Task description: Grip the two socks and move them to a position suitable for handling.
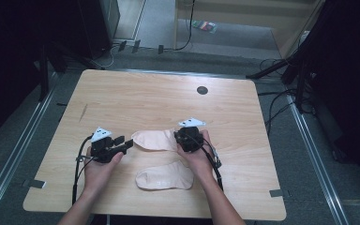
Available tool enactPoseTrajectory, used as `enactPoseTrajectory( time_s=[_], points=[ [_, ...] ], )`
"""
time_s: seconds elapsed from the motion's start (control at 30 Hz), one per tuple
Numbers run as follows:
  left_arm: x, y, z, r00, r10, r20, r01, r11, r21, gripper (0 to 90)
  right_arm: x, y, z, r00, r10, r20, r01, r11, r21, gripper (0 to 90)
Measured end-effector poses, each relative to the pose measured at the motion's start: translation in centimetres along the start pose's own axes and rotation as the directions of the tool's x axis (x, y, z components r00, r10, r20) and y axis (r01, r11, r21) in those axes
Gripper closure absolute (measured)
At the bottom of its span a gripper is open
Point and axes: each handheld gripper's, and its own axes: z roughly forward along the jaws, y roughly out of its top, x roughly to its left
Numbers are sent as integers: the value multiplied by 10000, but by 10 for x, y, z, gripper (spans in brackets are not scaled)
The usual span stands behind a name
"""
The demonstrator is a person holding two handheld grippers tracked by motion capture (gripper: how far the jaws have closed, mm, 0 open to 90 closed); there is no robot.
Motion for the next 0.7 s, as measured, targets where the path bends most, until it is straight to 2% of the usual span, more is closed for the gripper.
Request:
enactPoseTrajectory(
  time_s=[0.2,0.27,0.37,0.47,0.5,0.53,0.57,0.6,0.63,0.7],
  points=[
    [0,13,11,9963,-837,194,841,9963,-166,540,2,0,-1,9994,-343,64,344,9994,-64,878],
    [-1,17,17,9949,-1005,33,1005,9949,125,558,2,0,-2,9993,-366,63,367,9993,-95,877],
    [-4,19,28,9963,-848,-130,856,9935,749,583,1,-1,-4,9994,-322,117,323,9995,-73,877],
    [-6,16,33,9963,-760,-406,803,9900,1163,643,0,-2,-5,9994,-332,103,333,9994,-113,877],
    [-7,15,34,9967,-721,-375,764,9887,1294,668,-1,-3,-6,9993,-358,100,360,9992,-165,877],
    [-7,14,35,9982,-533,-287,569,9882,1422,711,-2,-3,-6,9995,-304,98,305,9994,-143,877],
    [-9,13,35,9989,-277,-371,327,9895,1409,762,-3,-4,-6,9996,-277,93,278,9995,-166,877],
    [-10,12,34,9996,-139,-256,173,9901,1392,824,-3,-5,-6,9996,-277,111,278,9995,-146,878],
    [-10,13,33,9999,-117,27,112,9897,1430,882,-4,-6,-6,9996,-246,139,248,9996,-159,878],
    [-11,13,32,9996,-24,275,-15,9903,1389,900,-5,-8,-6,9997,-201,160,204,9996,-175,878]
  ],
)
